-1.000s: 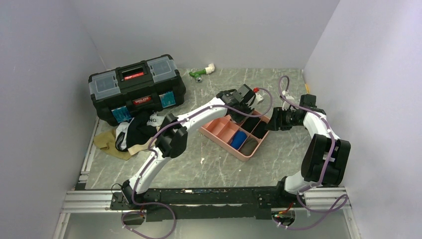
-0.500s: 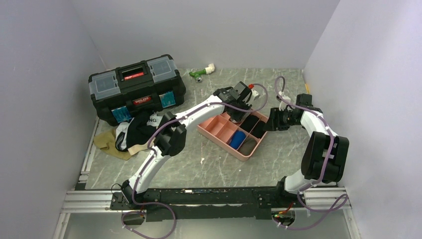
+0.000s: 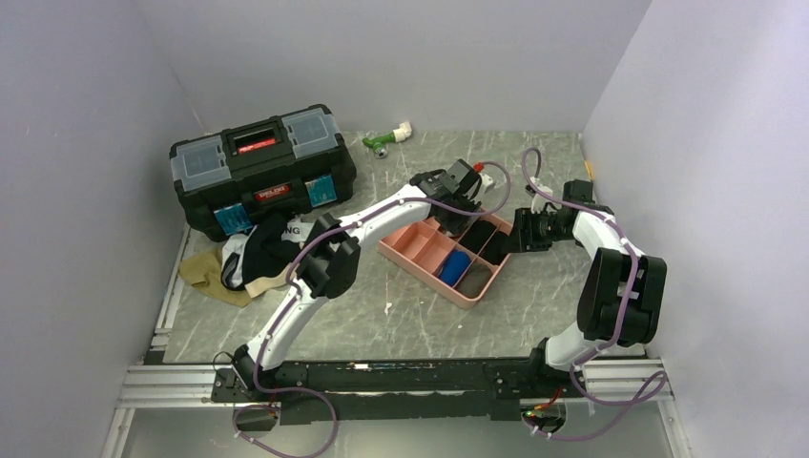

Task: Roll the underwear
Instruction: Place the underwear in the storage box.

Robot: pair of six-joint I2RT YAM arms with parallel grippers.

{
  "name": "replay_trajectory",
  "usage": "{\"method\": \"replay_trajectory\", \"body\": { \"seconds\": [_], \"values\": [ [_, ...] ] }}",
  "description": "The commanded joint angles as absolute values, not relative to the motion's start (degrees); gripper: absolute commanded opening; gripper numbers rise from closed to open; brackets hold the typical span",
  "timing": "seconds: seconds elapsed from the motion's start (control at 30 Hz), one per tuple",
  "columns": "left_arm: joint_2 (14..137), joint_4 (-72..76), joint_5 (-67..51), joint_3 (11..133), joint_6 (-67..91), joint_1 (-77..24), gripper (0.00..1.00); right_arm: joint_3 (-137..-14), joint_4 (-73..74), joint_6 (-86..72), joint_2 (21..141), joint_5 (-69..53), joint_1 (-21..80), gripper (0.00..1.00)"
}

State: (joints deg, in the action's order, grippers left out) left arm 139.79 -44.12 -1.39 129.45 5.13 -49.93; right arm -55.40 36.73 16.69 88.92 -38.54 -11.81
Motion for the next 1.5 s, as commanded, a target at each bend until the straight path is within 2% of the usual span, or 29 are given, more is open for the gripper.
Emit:
{"method": "replay_trajectory", "body": {
  "seconds": [0.0, 0.6, 0.73, 0.9, 1.1, 1.23, 1.47],
  "values": [
    [140.8, -41.84, -0.15, 127.98, 7.84, -49.97, 0.0, -56.23, 36.28, 16.39, 88.82, -41.26, -10.24, 0.49],
    [141.24, -40.79, -2.15, 121.8, 8.79, -49.31, 0.0, -56.06, 36.96, 17.22, 89.0, -41.31, -10.2, 0.48],
    [141.57, -40.78, -2.79, 121.41, 8.46, -48.84, 0.07, -56.24, 37.22, 17.39, 89.42, -41.52, -10.17, 0.48],
    [141.5, -40.96, -3.44, 120.95, 7.93, -47.82, 0.22, -56.25, 37.4, 17.58, 89.49, -41.54, -10.19, 0.48],
    [139.52, -40.6, -4.02, 119.71, 6.72, -47.16, 0.45, -56.42, 37.49, 17.75, 89.59, -41.57, -10.2, 0.48],
    [137.23, -39.98, -4.21, 119.03, 6.1, -47.05, 0.56, -56.43, 37.51, 17.84, 89.7, -41.62, -10.21, 0.48],
    [135.17, -40.27, -4.02, 119.35, 5.46, -47.05, 0.63, -56.51, 37.56, 17.84, 89.82, -41.88, -10.18, 0.48]
  ]
}}
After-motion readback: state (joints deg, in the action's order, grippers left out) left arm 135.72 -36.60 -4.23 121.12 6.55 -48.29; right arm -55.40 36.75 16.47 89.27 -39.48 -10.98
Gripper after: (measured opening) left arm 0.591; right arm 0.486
